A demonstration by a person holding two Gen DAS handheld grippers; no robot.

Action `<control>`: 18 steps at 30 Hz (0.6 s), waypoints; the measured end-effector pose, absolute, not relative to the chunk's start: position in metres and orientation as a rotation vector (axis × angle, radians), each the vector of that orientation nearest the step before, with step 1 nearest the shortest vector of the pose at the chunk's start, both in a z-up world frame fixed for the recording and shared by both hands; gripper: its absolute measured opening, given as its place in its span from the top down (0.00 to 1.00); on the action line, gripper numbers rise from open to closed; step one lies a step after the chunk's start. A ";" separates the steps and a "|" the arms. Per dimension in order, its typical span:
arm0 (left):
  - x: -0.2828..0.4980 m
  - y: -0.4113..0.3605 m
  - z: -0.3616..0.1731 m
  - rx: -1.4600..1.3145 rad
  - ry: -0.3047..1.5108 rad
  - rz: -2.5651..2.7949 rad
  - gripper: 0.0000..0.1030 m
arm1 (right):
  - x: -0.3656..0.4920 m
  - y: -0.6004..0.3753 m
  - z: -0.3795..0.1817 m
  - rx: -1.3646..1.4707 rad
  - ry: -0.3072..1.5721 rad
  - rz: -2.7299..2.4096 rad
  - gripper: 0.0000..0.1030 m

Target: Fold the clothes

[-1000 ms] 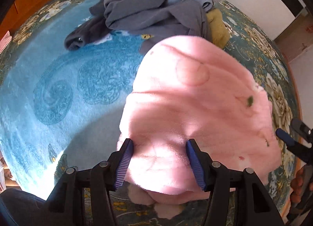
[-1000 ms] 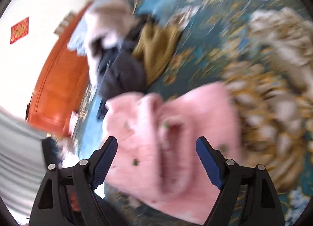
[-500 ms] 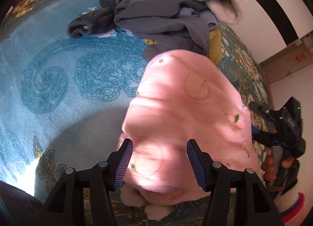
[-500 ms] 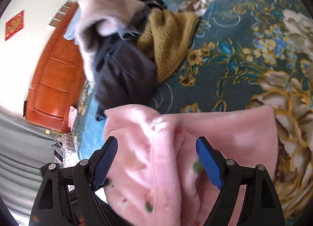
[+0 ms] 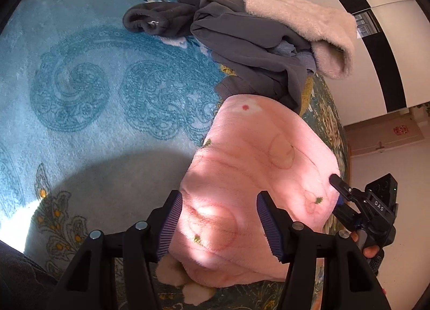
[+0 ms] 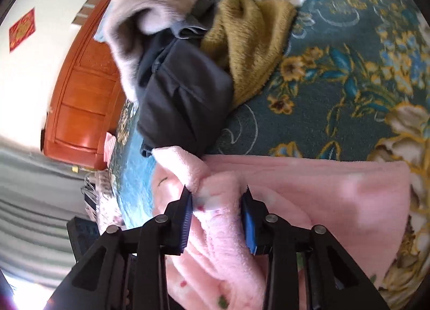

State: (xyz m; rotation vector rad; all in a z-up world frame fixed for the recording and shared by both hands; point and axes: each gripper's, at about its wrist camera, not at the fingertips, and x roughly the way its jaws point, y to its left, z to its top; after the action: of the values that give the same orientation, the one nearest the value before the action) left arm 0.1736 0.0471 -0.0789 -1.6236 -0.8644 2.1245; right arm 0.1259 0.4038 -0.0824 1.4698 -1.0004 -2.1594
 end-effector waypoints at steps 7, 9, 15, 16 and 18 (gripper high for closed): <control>0.177 0.065 -0.066 -1.525 -0.818 1.980 0.40 | 0.166 0.393 -0.004 1.304 -1.079 -2.127 0.71; 0.178 0.077 -0.069 -1.573 -0.739 1.957 0.40 | 0.174 0.403 -0.020 1.370 -1.132 -2.145 0.71; 0.180 0.095 -0.079 -1.688 -0.592 1.963 0.40 | 0.184 0.435 -0.108 1.657 -1.290 -2.171 0.71; 0.180 0.094 -0.080 -1.688 -0.604 1.960 0.40 | 0.185 0.437 -0.115 1.653 -1.313 -2.164 0.71; 0.178 0.091 -0.081 -1.687 -0.636 1.952 0.40 | 0.184 0.438 -0.109 1.615 -1.313 -2.161 0.67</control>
State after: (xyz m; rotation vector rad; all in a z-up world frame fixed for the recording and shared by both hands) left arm 0.1784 0.0908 -0.0807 -1.6865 -0.6363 1.9520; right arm 0.1844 0.4385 -0.1093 1.6150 -1.3132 -2.1614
